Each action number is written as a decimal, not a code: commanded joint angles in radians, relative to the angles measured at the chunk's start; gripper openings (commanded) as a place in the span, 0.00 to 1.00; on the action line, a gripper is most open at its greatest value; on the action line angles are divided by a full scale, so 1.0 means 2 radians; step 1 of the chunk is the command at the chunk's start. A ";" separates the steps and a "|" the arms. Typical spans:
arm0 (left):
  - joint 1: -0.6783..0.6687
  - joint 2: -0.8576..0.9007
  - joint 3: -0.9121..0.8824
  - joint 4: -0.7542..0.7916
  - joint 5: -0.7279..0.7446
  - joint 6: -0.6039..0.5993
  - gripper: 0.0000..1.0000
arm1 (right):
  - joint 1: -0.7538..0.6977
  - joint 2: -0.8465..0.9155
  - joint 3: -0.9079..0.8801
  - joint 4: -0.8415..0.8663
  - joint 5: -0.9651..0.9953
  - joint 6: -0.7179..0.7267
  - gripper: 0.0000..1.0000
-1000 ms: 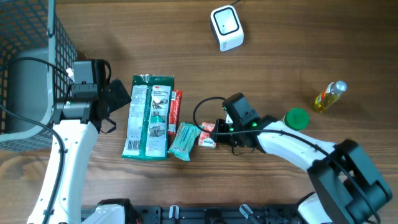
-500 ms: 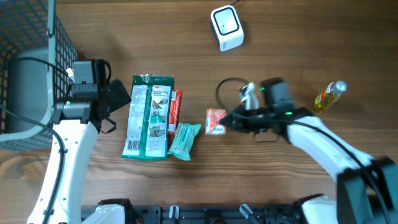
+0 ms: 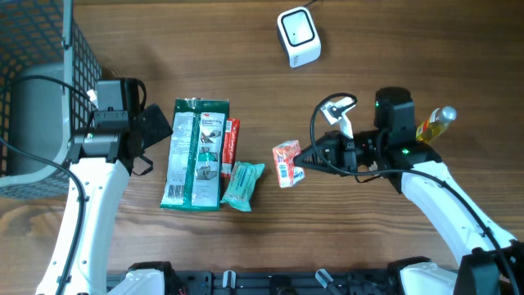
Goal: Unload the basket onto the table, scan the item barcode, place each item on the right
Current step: 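Lift the red box and rotate it in the right gripper, then hold the red box's barcode up to the white scanner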
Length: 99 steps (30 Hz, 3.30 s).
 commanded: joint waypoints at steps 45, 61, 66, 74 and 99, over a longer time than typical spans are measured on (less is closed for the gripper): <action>0.002 0.001 0.005 0.001 -0.006 -0.006 1.00 | -0.002 -0.013 0.000 0.260 -0.029 0.390 0.04; 0.002 0.001 0.005 0.001 -0.006 -0.006 1.00 | -0.002 -0.013 0.000 0.260 -0.029 0.390 0.04; 0.002 0.001 0.005 0.001 -0.006 -0.006 1.00 | -0.002 -0.013 0.000 0.260 -0.029 0.389 0.04; 0.002 0.001 0.005 0.001 -0.006 -0.006 1.00 | -0.002 -0.012 -0.001 0.256 -0.025 0.347 0.04; 0.002 0.001 0.005 0.001 -0.006 -0.006 1.00 | 0.021 -0.010 -0.018 -0.108 0.423 0.074 0.04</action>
